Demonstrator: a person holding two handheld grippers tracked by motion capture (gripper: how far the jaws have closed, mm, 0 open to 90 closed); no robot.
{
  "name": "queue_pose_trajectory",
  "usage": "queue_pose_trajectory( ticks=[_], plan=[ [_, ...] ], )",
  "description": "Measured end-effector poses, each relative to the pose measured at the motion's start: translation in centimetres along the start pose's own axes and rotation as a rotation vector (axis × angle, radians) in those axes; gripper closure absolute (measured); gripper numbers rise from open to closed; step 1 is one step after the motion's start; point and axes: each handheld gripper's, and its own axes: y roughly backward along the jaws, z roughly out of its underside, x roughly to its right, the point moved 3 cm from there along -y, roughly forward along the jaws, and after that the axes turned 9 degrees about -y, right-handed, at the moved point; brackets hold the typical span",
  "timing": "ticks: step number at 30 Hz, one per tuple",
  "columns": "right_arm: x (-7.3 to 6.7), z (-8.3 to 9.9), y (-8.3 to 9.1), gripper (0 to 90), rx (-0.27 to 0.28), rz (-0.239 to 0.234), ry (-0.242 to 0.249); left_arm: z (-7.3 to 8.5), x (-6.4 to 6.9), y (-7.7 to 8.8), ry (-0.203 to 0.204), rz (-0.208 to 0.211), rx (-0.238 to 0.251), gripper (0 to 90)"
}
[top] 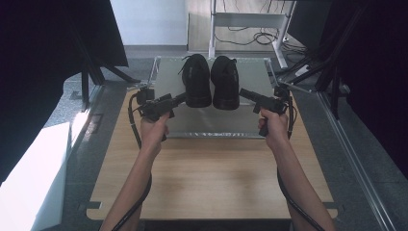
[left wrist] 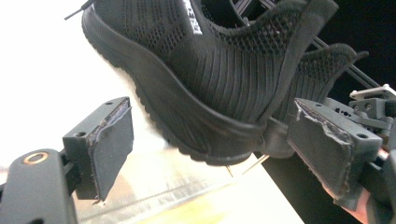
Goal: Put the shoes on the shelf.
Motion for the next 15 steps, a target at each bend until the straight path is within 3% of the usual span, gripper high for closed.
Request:
queue_pose_trajectory(
  ticks=[7, 15],
  plan=[
    [0.2, 0.9, 0.5, 20.8, -0.046, 0.009, 0.031, 0.9, 0.3, 0.5, -0.029, -0.007, -0.017, 13.9],
    [0.5, 2.1, 1.2, 20.3, -0.077, 0.002, 0.073, 2.5, 0.6, 0.5, -0.080, -0.026, -0.070, 7.8]
  ],
)
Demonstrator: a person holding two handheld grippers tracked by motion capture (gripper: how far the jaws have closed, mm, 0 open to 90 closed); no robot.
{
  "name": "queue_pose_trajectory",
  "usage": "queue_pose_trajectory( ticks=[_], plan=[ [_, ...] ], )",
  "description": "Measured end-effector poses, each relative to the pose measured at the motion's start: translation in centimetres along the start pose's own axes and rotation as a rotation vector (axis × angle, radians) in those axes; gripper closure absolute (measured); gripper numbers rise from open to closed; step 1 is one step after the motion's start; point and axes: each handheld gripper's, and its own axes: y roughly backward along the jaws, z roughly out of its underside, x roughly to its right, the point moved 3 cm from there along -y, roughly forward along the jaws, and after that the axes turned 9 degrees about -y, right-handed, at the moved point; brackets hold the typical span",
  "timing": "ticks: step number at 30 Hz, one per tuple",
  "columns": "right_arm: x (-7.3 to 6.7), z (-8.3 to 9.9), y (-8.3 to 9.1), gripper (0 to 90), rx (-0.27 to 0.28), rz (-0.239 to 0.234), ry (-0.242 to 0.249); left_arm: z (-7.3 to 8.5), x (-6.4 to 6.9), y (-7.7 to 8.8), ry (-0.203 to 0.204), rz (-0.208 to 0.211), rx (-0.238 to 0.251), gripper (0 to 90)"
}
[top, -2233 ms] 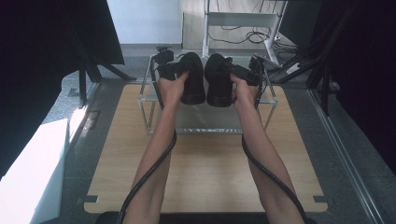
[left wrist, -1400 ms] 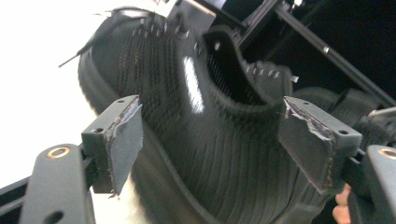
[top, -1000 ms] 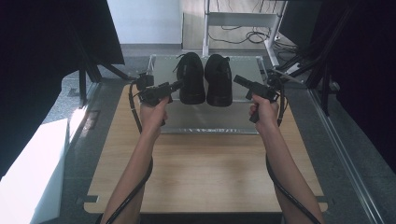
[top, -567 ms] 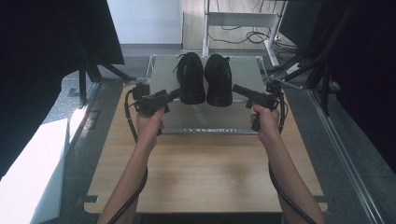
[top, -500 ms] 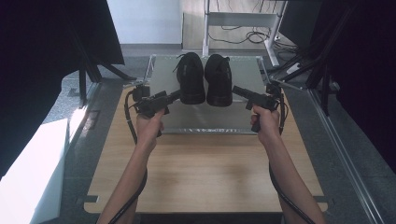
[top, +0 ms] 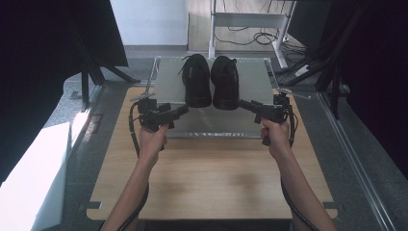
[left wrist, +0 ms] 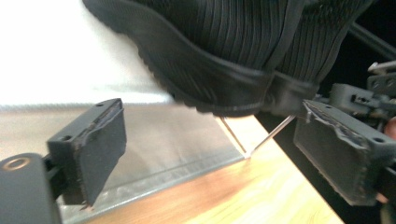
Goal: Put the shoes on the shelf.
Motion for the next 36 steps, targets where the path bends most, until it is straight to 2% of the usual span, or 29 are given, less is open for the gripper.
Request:
queue_pose_trajectory(
  ticks=[3, 4, 9, 17, 20, 23, 32, 35, 36],
  plan=[
    [-0.3, 0.5, 0.4, 18.6, -0.011, -0.005, 0.032, 0.6, 0.6, -0.2, -0.034, 0.001, -0.024, 4.4],
    [-0.3, 0.5, 0.4, 18.6, -0.011, -0.005, 0.032, 0.6, 0.6, -0.2, -0.034, 0.001, -0.024, 3.3],
    [-0.8, 1.6, 0.7, 15.4, -0.047, -0.009, 0.081, 1.7, 1.8, -0.6, -0.106, -0.007, -0.068, 0.0],
    [-0.8, 3.3, 1.2, 14.0, -0.079, -0.008, 0.117, 3.5, 2.6, -0.4, -0.144, -0.021, -0.087, 0.0],
    [-0.7, 3.8, 1.4, 13.8, -0.088, -0.009, 0.129, 4.0, 2.8, -0.2, -0.159, -0.032, -0.093, 0.0],
    [-0.4, 4.9, 1.6, 11.1, -0.110, 0.008, 0.159, 5.1, 2.9, 0.1, -0.191, -0.056, -0.108, 0.0],
    [0.1, 7.1, 2.4, 1.0, -0.144, 0.050, 0.237, 7.7, 2.5, 1.1, -0.214, -0.083, -0.132, 0.0],
    [0.2, 7.6, 2.7, 0.2, -0.156, 0.067, 0.263, 8.3, 2.4, 1.2, -0.210, -0.074, -0.139, 0.0],
    [0.4, 8.2, 2.9, 0.0, -0.163, 0.074, 0.280, 9.0, 2.4, 1.3, -0.215, -0.068, -0.152, 0.0]
  ],
)
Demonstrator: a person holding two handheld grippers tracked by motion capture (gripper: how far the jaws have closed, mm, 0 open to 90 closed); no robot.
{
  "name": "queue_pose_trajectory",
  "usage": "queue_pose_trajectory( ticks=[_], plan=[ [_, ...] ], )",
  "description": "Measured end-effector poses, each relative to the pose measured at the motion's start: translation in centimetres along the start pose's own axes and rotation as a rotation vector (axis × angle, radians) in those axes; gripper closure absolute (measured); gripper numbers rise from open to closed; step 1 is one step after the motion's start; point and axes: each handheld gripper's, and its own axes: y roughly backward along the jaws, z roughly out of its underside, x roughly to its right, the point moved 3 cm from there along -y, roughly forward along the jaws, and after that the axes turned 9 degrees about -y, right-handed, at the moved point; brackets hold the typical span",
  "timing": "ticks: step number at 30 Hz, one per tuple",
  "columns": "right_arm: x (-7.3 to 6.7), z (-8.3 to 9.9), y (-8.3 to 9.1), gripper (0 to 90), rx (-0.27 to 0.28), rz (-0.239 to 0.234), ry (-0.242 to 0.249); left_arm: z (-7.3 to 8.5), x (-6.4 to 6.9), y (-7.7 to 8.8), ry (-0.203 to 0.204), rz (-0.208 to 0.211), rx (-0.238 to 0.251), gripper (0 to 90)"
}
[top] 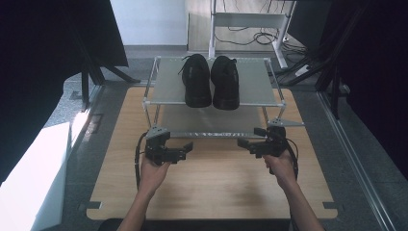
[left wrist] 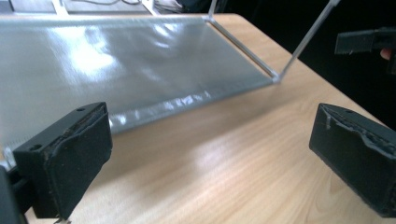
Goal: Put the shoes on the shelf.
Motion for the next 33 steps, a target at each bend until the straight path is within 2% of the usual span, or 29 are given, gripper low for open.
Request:
queue_pose_trajectory(
  ticks=[7, 10, 11, 13, 16, 18, 20, 24, 29, 33],
  plan=[
    [0.8, 2.5, 0.2, 0.0, -0.036, 0.030, 0.024, 2.0, 0.8, -0.1, -0.026, 0.025, -0.042, 0.0],
    [1.2, 3.6, 0.1, 0.0, -0.048, 0.016, 0.015, 3.0, 1.3, -0.1, -0.026, 0.037, -0.050, 0.0],
    [1.3, 3.9, 0.1, 0.0, -0.051, 0.013, 0.006, 3.0, 1.3, -0.1, -0.026, 0.037, -0.050, 0.0],
    [1.5, 4.7, 0.0, 0.5, -0.061, 0.017, 0.004, 4.0, 1.5, -0.2, -0.035, 0.031, -0.065, 0.0],
    [1.8, 5.7, -0.1, 0.3, -0.079, 0.040, 0.011, 4.6, 1.6, -0.2, -0.042, 0.028, -0.081, 0.0],
    [1.8, 6.4, -0.2, 0.0, -0.091, 0.057, 0.026, 5.6, 1.8, -0.4, -0.066, 0.015, -0.108, 0.0],
    [1.8, 7.0, -0.2, 0.0, -0.109, 0.074, 0.037, 6.2, 2.0, -0.5, -0.078, 0.003, -0.117, 0.0],
    [1.6, 8.2, -0.4, 0.0, -0.140, 0.117, 0.088, 7.3, 2.3, -0.8, -0.107, -0.015, -0.141, 0.0],
    [0.9, 9.8, -0.9, 0.0, -0.191, 0.131, 0.139, 8.6, 2.6, -1.4, -0.114, -0.020, -0.170, 0.0],
    [0.7, 10.8, -1.4, 0.0, -0.223, 0.147, 0.175, 10.2, 3.2, -2.3, -0.158, -0.042, -0.227, 0.0]
  ],
)
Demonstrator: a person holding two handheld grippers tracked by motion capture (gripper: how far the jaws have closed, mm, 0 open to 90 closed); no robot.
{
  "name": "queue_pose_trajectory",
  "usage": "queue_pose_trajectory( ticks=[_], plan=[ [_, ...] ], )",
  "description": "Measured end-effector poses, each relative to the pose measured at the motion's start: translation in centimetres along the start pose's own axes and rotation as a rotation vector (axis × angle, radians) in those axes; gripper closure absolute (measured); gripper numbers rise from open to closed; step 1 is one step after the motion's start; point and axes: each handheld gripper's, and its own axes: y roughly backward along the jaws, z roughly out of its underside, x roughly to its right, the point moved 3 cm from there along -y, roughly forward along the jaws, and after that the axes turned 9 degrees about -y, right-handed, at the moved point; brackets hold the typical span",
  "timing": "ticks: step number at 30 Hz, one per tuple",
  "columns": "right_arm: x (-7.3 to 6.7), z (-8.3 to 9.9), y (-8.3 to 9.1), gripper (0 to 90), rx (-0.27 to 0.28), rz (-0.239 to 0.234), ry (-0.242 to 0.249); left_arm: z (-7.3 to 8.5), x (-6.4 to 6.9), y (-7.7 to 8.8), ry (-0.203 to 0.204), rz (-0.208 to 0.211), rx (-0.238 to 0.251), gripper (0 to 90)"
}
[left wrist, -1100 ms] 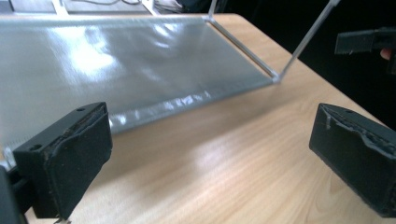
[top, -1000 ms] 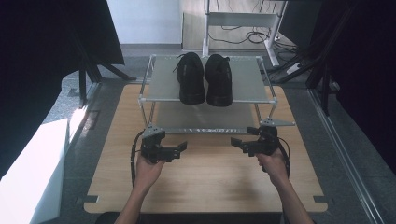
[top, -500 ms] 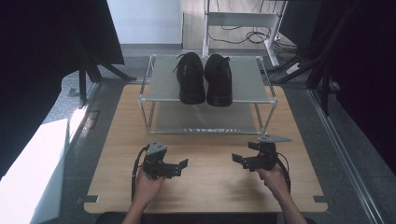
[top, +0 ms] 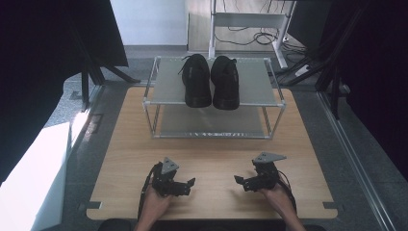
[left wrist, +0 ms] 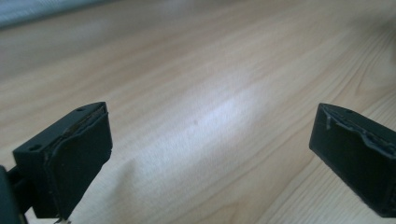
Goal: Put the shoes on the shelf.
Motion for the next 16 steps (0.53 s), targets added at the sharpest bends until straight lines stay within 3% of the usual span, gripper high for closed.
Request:
queue_pose_trajectory(
  ticks=[3, 8, 16],
  plan=[
    [-0.1, 0.5, -0.3, 0.0, -0.012, 0.015, 0.029, 0.4, 0.5, -0.4, -0.035, -0.013, -0.032, 0.0],
    [-0.3, 1.4, -1.1, 0.0, -0.054, 0.034, 0.073, 0.7, 1.0, -0.9, -0.055, -0.023, -0.071, 0.0],
    [-0.7, 1.9, -1.6, 0.0, -0.086, 0.033, 0.123, 0.8, 1.1, -0.9, -0.055, -0.024, -0.077, 0.0]
  ],
)
